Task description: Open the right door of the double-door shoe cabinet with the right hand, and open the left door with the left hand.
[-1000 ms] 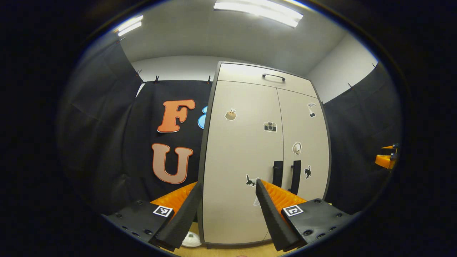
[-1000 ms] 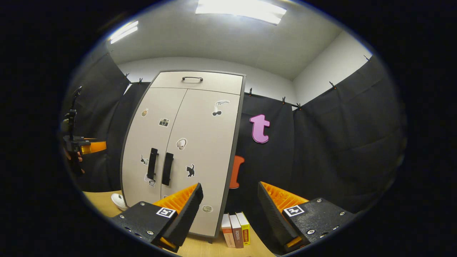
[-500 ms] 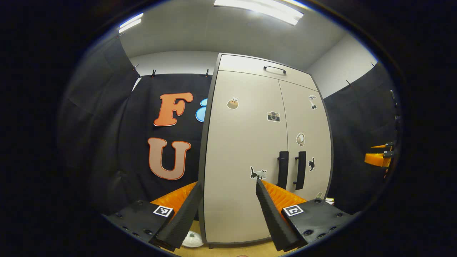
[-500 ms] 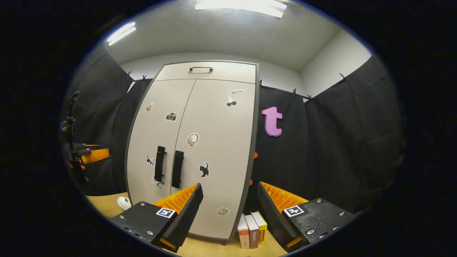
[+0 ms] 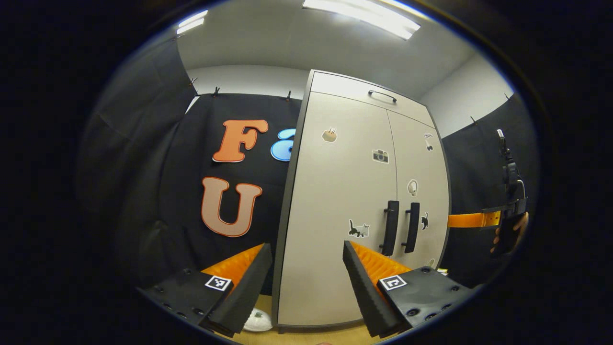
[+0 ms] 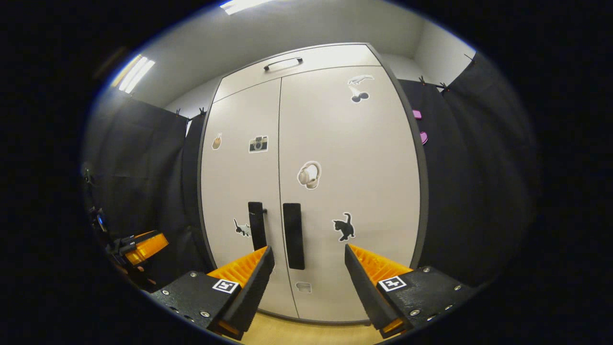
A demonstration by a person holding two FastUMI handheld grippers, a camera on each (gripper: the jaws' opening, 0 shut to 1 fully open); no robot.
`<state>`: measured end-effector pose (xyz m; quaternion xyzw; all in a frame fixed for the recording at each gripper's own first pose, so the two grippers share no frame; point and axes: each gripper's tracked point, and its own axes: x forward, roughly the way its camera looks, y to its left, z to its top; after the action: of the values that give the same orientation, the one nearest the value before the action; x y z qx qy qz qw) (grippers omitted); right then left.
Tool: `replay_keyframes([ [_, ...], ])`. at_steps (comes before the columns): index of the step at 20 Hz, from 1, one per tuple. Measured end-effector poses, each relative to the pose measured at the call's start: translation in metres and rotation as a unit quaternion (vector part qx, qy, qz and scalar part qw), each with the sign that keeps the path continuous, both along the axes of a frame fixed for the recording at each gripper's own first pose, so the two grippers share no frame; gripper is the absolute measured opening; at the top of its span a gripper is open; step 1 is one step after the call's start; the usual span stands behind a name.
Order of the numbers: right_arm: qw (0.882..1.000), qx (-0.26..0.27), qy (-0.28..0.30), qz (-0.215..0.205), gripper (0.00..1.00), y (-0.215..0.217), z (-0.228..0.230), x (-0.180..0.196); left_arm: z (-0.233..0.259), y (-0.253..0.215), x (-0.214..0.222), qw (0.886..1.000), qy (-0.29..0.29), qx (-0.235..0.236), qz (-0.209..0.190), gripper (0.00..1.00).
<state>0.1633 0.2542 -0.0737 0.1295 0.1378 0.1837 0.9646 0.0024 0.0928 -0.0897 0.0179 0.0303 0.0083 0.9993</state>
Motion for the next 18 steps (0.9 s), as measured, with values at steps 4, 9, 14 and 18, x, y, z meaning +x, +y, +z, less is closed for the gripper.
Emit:
replay_keyframes([
  [4, 1.0, -0.01, 0.009, -0.01, 0.88, 0.018, -0.013, 0.034, 0.0, 0.016, -0.015, 1.0, -0.004, 0.023, 0.007, 0.96],
  [9, 1.0, -0.017, 0.006, -0.025, 0.78, 0.037, -0.019, 0.06, 0.005, 0.04, -0.026, 0.999, -0.008, 0.028, 0.029, 0.98],
  [14, 0.998, -0.044, 0.006, -0.048, 0.66, 0.046, -0.03, 0.079, 0.006, 0.052, -0.036, 0.998, -0.01, 0.037, 0.04, 0.96],
  [18, 0.995, -0.061, 0.01, -0.072, 0.56, 0.049, -0.033, 0.091, 0.006, 0.062, -0.038, 0.998, -0.01, 0.039, 0.052, 0.96],
])
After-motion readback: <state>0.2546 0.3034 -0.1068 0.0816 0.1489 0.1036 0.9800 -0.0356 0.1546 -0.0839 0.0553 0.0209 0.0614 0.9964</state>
